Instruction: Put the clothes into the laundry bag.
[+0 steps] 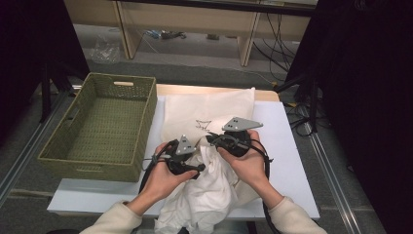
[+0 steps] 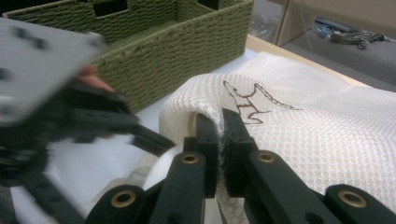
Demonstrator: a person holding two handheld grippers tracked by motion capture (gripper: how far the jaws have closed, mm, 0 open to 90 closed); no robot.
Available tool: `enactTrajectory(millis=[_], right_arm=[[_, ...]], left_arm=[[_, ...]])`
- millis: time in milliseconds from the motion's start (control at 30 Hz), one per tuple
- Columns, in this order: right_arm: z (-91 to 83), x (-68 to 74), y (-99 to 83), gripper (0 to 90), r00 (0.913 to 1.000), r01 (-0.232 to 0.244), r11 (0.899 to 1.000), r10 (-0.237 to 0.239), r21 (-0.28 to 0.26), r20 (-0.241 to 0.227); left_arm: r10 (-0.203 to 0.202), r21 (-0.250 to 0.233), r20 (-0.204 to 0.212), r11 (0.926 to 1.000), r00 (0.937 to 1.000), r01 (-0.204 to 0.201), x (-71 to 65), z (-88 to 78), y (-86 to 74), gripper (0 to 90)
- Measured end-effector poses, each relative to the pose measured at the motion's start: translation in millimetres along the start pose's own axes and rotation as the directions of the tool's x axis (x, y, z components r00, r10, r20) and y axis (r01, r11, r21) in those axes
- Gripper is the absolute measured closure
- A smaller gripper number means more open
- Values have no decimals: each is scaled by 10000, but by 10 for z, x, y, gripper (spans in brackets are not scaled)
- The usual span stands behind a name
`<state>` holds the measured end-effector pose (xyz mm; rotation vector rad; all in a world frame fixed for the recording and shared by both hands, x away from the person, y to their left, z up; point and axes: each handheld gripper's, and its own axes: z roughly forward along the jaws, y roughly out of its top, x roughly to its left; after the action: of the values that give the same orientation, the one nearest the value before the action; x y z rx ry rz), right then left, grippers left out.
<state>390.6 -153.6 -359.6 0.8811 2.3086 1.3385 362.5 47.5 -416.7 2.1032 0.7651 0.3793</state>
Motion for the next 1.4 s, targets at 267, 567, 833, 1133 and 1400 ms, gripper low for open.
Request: enactTrajectory(millis=[267, 567, 833, 1133, 1400], right_arm=[[-7, -7, 9, 879, 9999, 62, 9999, -61, -89, 115], [-16, -12, 11, 879, 9999, 112, 9999, -112, -5, 111], [-7, 10, 9, 879, 10000, -69, 9999, 69, 86, 54], [10, 19, 6, 879, 10000, 82, 10000, -82, 35, 17], [18, 29, -4, 879, 10000, 70, 9998, -70, 163, -23]], left_arm=[[69, 753, 769, 9971, 9970, -128, -178, -63, -197, 231], [370, 2385, 870, 9695, 9955, -569, -238, 307, -376, 207], [487, 2552, 760, 9646, 9959, -667, -254, 466, -438, 304], [925, 2118, 890, 9711, 9917, -1096, -298, 442, -408, 795], [-476, -381, 729, 9980, 9962, 504, -174, 169, -46, 850]])
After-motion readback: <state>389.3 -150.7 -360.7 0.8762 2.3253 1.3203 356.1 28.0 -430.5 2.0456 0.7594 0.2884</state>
